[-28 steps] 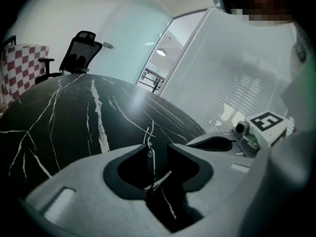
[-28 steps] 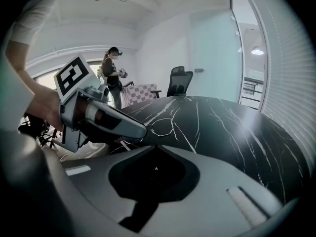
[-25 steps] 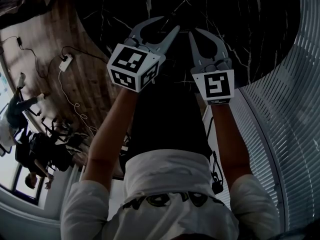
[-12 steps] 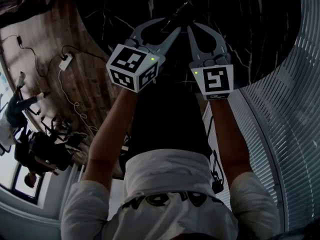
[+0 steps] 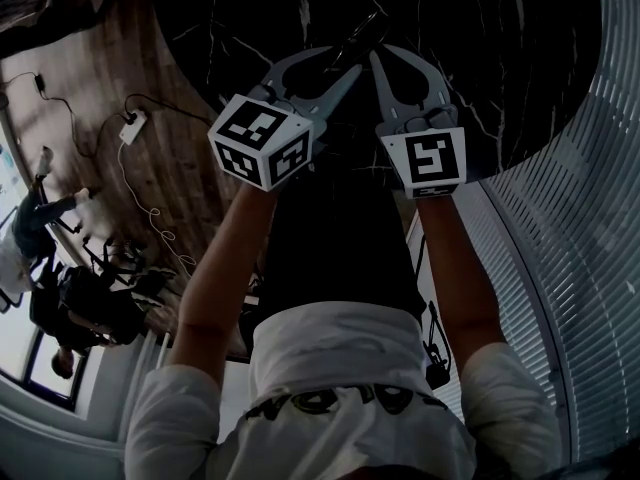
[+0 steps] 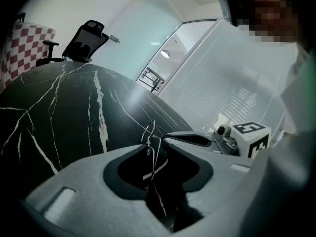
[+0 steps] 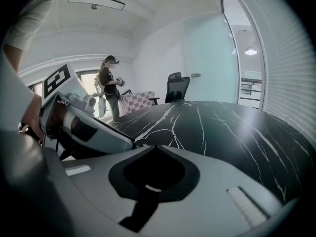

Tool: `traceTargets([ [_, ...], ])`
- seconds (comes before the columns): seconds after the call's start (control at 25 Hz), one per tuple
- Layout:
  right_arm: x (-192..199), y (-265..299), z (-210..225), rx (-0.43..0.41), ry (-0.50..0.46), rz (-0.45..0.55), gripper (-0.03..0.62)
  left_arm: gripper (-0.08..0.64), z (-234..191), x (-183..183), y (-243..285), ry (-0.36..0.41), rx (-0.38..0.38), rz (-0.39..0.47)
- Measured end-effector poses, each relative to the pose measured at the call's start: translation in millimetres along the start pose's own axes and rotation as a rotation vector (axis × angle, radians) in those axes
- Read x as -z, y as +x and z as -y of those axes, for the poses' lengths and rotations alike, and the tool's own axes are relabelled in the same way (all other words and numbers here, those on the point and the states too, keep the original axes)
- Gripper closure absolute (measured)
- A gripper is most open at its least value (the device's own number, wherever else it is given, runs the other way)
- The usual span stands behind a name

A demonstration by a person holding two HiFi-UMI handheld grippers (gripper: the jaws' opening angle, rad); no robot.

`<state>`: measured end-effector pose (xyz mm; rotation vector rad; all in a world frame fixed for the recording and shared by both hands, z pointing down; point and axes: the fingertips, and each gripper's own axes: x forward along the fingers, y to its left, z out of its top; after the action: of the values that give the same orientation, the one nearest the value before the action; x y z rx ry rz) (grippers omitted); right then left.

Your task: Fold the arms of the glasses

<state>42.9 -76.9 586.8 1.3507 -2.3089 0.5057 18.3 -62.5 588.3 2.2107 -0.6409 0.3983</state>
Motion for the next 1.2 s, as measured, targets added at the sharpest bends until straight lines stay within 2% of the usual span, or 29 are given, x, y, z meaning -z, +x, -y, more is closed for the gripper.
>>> traceTargets([
  [0.24,-4,7,-2,-0.020,0.028,0.024,0.592,0.425,2,4,0,-0.002,0.023,-0.021],
  [0.48,-15,-5,-4,-0.036,0.049,0.038,0.592,0.431,0,4,0,-0.023,0.008,-0.022],
  [0.6,-32,-28,5,-0.013,0.040,0.066,0.592,0.431,0,3,-2,-0.021,0.002,-0.021],
  [0.68,-36,-42,22,0.035,0.017,0.070,0.592,0.432,0,2,-4,-0.021,-0.004,-0.015],
  [0.84,-15,-54,69,0.152,0.004,0.007,0.592,0.431,-1,-2,-8,-0.023,-0.010,0.008],
  [0.92,0,-55,82,0.184,-0.010,-0.042,0.592,0.431,1,-3,-11,-0.025,-0.004,0.017],
  [1.2,34,-48,75,0.166,-0.047,-0.154,0.592,0.431,3,4,-16,-0.053,0.010,0.029],
])
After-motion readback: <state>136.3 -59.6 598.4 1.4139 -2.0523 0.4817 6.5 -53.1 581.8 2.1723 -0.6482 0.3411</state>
